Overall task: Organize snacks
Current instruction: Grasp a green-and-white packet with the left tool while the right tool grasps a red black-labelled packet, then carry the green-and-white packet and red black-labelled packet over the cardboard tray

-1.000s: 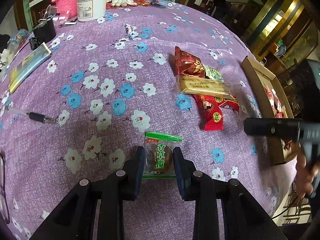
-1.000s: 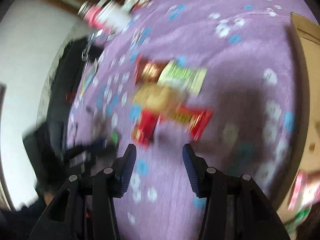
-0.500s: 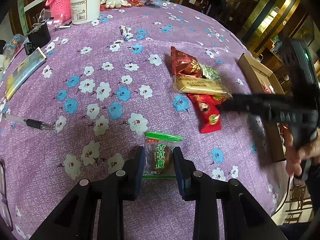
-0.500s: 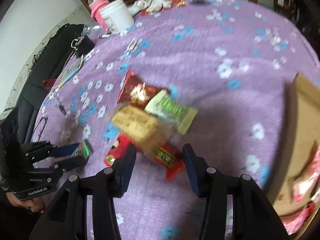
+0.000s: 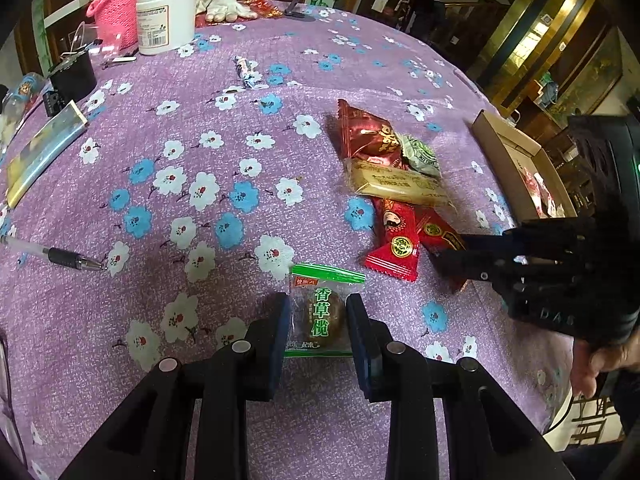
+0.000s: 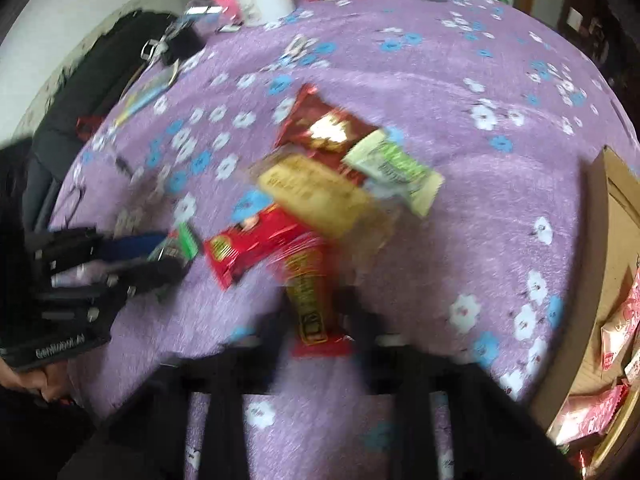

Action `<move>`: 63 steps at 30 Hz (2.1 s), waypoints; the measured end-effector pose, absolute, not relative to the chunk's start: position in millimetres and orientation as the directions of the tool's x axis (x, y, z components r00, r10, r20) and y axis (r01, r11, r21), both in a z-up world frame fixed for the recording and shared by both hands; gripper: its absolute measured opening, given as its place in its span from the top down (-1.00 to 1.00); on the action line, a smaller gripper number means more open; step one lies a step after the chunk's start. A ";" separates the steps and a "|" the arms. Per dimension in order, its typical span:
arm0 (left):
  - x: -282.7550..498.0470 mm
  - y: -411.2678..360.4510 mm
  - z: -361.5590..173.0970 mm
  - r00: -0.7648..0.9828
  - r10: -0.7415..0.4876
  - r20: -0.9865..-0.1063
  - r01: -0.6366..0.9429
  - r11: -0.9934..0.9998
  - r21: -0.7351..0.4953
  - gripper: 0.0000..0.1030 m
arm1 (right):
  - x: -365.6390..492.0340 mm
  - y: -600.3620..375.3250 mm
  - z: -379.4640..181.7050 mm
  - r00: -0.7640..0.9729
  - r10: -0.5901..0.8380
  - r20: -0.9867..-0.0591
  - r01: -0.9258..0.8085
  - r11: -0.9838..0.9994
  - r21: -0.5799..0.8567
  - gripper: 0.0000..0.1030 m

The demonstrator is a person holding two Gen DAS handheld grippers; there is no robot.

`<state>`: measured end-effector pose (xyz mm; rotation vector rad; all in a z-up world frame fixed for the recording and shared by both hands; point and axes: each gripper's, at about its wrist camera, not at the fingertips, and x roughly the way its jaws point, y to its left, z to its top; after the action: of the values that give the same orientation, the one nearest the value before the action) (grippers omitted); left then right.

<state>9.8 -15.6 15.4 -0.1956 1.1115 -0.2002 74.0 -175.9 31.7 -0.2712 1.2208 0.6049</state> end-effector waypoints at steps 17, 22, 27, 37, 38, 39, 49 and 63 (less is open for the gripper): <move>-11.2 -65.2 38.3 0.426 -0.332 -0.842 0.203 0.942 -0.268 0.43 | 18.7 -243.9 53.7 0.243 0.494 -0.835 -0.320 0.853 0.412 0.67; -10.2 -92.9 48.0 0.418 -0.356 -0.836 0.269 0.927 -0.260 0.43 | 12.4 -267.4 64.3 0.287 0.503 -0.815 -0.288 0.857 0.427 0.66; -7.2 -120.2 57.5 0.412 -0.380 -0.828 0.322 0.911 -0.258 0.43 | 6.7 -304.2 73.5 0.336 0.507 -0.794 -0.227 0.861 0.454 0.66; 1.5 -184.4 74.5 0.391 -0.426 -0.816 0.433 0.867 -0.246 0.44 | -1.5 -378.8 85.1 0.430 0.472 -0.769 -0.098 0.871 0.481 0.66; 2.7 -191.7 76.4 0.387 -0.431 -0.815 0.446 0.861 -0.243 0.44 | -2.7 -386.5 86.3 0.441 0.469 -0.765 -0.087 0.871 0.484 0.66; 3.9 -198.1 78.1 0.385 -0.435 -0.814 0.458 0.856 -0.241 0.44 | -3.1 -393.9 87.2 0.450 0.465 -0.762 -0.074 0.870 0.487 0.66; 30.6 -266.2 93.6 0.338 -0.481 -0.809 0.525 0.809 -0.262 0.44 | 3.5 -454.4 92.9 0.490 0.444 -0.750 0.009 0.858 0.514 0.66; 74.4 -324.4 72.7 0.345 -0.418 -0.840 0.503 0.838 -0.211 0.44 | 69.7 -506.7 89.9 0.482 0.389 -0.785 0.060 0.879 0.473 0.66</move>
<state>74.4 -324.4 72.7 0.0908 1.0612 -0.5994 69.7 -506.7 89.9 0.4773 1.0586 0.2100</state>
